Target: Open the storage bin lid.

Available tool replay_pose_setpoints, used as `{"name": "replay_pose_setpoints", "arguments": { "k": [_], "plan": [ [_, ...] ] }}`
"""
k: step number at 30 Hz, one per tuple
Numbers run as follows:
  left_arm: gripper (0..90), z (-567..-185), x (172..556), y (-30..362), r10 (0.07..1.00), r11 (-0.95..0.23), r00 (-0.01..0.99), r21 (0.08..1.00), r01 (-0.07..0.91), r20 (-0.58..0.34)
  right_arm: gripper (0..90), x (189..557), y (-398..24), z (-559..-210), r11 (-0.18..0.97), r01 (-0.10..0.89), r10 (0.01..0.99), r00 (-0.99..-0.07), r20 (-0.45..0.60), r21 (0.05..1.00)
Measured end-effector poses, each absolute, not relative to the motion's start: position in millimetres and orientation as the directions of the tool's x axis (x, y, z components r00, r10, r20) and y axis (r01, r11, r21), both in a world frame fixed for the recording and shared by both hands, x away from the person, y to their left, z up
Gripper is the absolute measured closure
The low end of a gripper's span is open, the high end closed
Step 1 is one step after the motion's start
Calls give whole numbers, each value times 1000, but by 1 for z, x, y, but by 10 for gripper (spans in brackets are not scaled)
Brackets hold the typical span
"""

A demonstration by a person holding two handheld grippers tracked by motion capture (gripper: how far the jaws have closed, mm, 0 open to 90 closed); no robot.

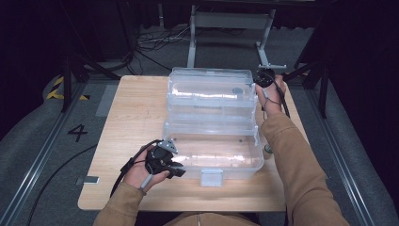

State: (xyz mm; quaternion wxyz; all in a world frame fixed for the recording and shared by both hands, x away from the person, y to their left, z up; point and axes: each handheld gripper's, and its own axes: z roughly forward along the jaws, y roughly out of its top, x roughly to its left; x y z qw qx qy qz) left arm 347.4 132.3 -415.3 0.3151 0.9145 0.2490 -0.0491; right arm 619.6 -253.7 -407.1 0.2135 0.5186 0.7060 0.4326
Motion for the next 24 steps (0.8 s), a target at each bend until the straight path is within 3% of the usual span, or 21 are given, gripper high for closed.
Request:
{"name": "replay_pose_setpoints", "arguments": {
  "k": [13, 17, 24],
  "plan": [
    [713, -415, 347, 132, 425, -677, 871, 551, 487, -248, 807, 620, -253, -408, 81, 550, 916, -369, 156, 831],
    [713, -415, 348, 132, 424, -677, 870, 549, 490, -252, 703, 618, -254, -405, 84, 538, 914, -376, 149, 839],
    [712, -415, 349, 132, 426, -678, 868, 544, 494, -257, 620, 610, -257, -399, 66, 498, 913, -380, 149, 864]
  ]
}}
